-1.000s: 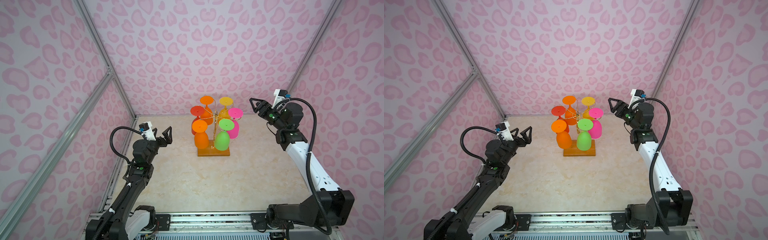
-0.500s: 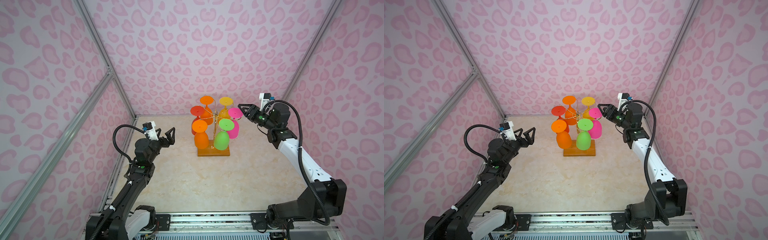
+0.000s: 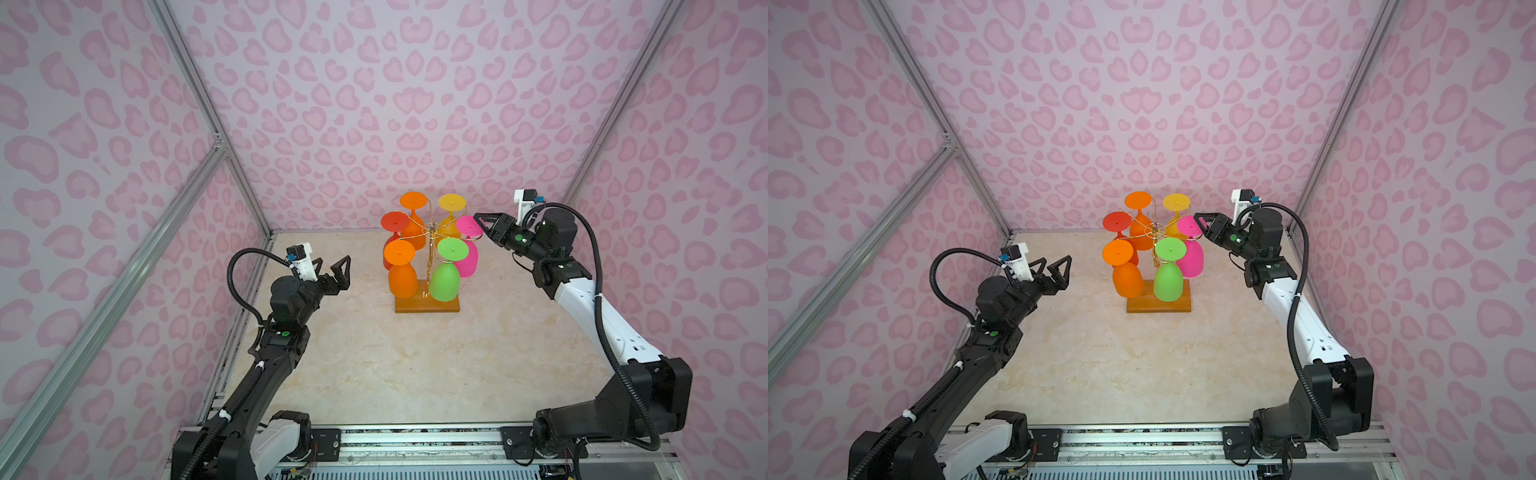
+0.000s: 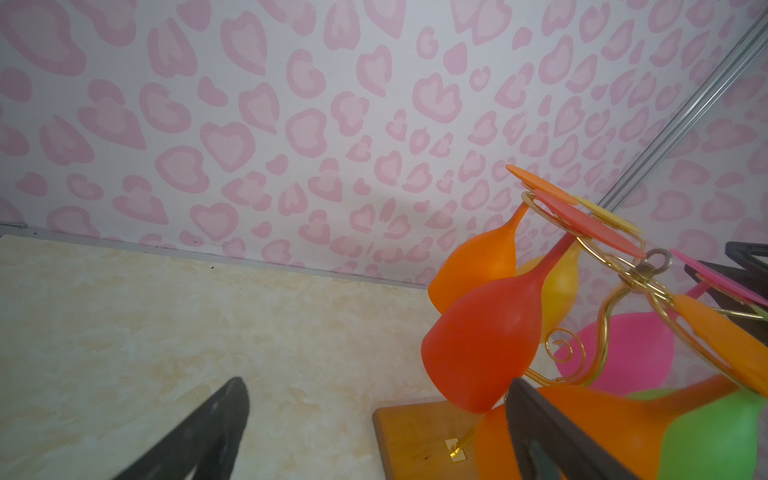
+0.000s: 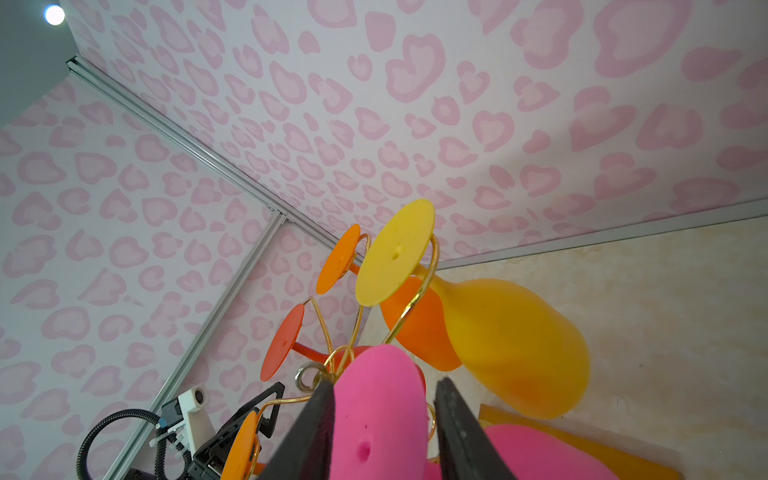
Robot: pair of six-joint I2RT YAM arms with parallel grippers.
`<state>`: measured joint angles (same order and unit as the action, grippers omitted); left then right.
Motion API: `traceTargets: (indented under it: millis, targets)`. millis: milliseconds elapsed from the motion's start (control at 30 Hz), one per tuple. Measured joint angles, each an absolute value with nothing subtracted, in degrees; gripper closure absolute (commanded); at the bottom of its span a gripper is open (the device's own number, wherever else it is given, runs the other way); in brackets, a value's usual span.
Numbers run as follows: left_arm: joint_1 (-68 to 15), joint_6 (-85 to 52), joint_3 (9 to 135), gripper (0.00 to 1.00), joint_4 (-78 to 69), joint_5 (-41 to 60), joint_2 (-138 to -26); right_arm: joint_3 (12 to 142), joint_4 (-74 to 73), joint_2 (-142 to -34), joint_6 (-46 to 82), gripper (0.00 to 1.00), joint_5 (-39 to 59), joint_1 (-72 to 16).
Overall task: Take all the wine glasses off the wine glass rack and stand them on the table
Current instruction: 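Raise both arms toward the rack, right gripper reaching the magenta glass, then close the right gripper on the magenta glass's foot on the rack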
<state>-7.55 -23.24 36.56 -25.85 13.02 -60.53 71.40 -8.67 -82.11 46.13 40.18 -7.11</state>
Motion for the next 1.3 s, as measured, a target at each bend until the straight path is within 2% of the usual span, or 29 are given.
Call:
traceTargets:
  millis: [333,733,1033,1133,1300]
  targets:
    - [-7.55,-23.27,36.56,0.02,-25.76,13.02,-61.01,70.72,-7.55,-80.71,46.06,0.74,40.29,-7.14]
    - [-7.55,-23.29,36.56,0.02,-25.71,13.02,-61.28,70.37,-6.94,-79.92,45.74,0.82,40.25,-7.11]
    - [-7.55,-23.29,36.53,0.02,-25.61,13.02,-61.28,70.28,-6.92,-80.16,45.93,0.93,40.34,-7.11]
    - [-7.55,-23.29,36.53,0.02,-25.58,13.02,-61.28,70.28,-7.99,-80.16,47.09,1.00,40.97,-6.94]
    - [-7.57,-23.29,36.53,0.02,-25.39,12.99,-61.28,69.97,-10.04,-80.14,49.71,1.00,42.61,-6.37]
